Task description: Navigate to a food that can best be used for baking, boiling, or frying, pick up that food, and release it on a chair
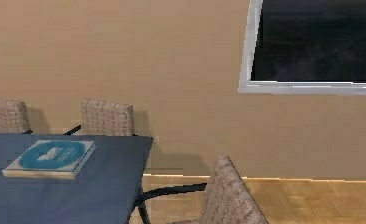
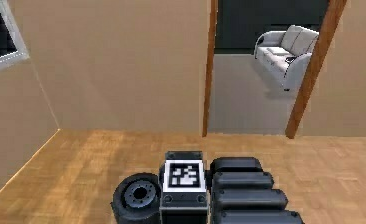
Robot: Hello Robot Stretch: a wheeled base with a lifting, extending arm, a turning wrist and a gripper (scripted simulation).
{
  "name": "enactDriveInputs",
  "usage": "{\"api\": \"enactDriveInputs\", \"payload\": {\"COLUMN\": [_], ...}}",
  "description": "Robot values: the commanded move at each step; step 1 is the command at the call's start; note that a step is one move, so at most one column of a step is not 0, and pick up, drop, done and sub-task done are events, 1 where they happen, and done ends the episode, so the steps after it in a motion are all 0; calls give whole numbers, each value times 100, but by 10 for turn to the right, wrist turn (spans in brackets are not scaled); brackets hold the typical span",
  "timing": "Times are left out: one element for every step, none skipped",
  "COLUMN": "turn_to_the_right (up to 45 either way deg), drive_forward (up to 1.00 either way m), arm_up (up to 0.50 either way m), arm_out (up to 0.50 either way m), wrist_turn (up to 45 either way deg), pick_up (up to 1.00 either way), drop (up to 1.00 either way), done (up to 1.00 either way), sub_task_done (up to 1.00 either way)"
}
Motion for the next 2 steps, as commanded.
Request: {"api": "enactDriveInputs", "payload": {"turn_to_the_right": [-30, 150], "drive_forward": [0, 0], "arm_up": [0, 0], "arm_out": [0, 0], "wrist_turn": [0, 0], "pick_up": [0, 0], "drop": [0, 0], "done": [0, 0], "sub_task_done": [0, 0]}}
